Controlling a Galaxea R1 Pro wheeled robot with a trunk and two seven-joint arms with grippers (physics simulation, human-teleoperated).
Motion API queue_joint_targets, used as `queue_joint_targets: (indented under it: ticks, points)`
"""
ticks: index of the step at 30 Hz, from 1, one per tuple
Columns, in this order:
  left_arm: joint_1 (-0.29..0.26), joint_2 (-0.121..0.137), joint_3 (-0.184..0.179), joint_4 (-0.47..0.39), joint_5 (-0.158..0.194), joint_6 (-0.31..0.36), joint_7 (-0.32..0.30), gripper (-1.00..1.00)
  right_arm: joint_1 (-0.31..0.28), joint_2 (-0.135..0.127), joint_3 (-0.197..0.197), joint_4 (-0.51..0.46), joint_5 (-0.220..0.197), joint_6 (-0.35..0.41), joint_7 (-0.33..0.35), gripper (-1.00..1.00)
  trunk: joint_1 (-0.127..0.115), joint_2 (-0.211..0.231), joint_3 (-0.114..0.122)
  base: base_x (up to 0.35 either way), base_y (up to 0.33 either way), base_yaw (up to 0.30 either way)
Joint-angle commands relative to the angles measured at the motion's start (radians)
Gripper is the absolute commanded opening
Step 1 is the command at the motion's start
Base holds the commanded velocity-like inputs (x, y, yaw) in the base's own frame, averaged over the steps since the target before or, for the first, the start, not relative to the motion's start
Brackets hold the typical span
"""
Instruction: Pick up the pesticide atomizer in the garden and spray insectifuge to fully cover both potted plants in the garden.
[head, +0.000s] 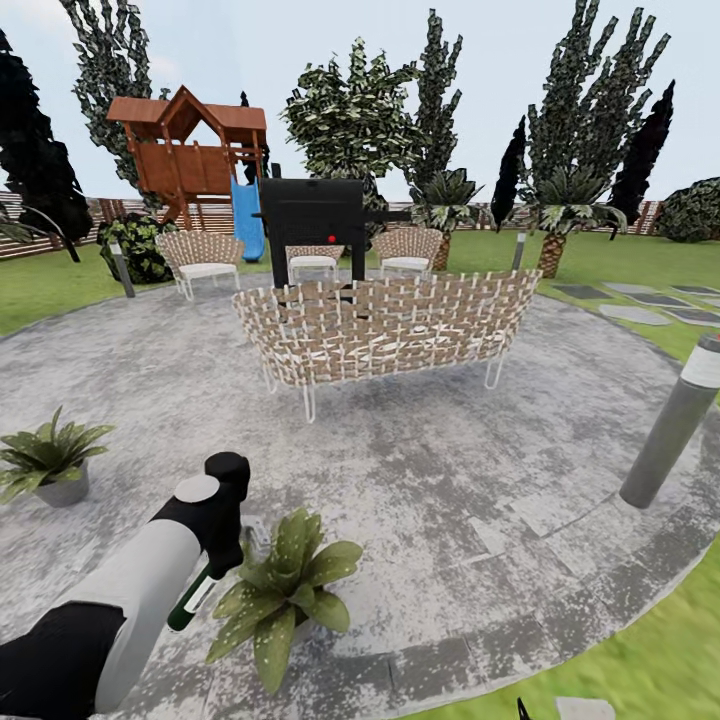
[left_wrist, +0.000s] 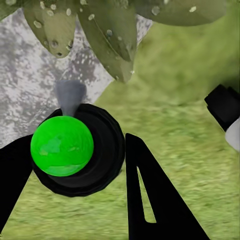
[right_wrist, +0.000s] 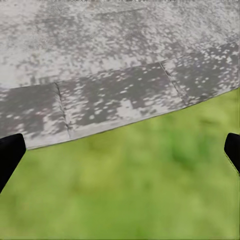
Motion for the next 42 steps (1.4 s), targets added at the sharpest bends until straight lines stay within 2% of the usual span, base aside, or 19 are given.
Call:
queue_joint_targets:
  ticks: [1, 11, 15, 18, 23, 27, 42]
  points:
    - [-0.001, -0.001, -0.002, -0.001, -0.006, 0.011, -0.009, -1.0, -0.001, 0.0, -0.005, 0.001, 0.01, -0.003, -0.005, 1.0, 0.0, 0.0, -0.001, 0.188, -0.126, 0.002]
    - [0.001, -0.018, -0.002, -0.016, -0.009, 0.009, -0.009, -1.0, -0.001, 0.0, -0.005, 0.001, 0.01, -0.003, -0.005, 1.0, 0.0, 0.0, -0.001, 0.117, -0.184, 0.0]
    - [-0.003, -0.021, -0.003, -0.016, -0.011, 0.006, -0.009, -1.0, -0.001, 0.0, -0.005, 0.001, 0.01, -0.003, -0.005, 1.0, 0.0, 0.0, -0.001, 0.001, -0.016, 0.0]
    - [-0.03, -0.022, -0.004, -0.016, -0.013, 0.004, -0.009, -1.0, -0.001, 0.0, -0.005, 0.001, 0.01, -0.003, -0.005, 1.0, 0.0, 0.0, -0.001, 0.0, -0.001, 0.001]
    - [-0.043, -0.025, -0.004, -0.016, -0.014, 0.002, -0.009, -1.0, -0.001, 0.0, -0.005, 0.001, 0.01, -0.003, -0.005, 1.0, 0.0, 0.0, -0.001, 0.0, 0.0, 0.175]
    - [-0.047, -0.026, -0.004, -0.016, -0.014, 0.003, -0.009, -1.0, -0.001, 0.0, -0.005, 0.0, 0.01, -0.003, -0.005, 1.0, 0.0, 0.0, -0.001, 0.0, 0.0, 0.193]
    - [-0.047, -0.027, -0.004, -0.014, -0.016, 0.006, -0.009, -1.0, -0.001, 0.0, -0.005, 0.0, 0.01, -0.003, -0.005, 1.0, 0.0, 0.0, -0.001, 0.094, 0.0, 0.006]
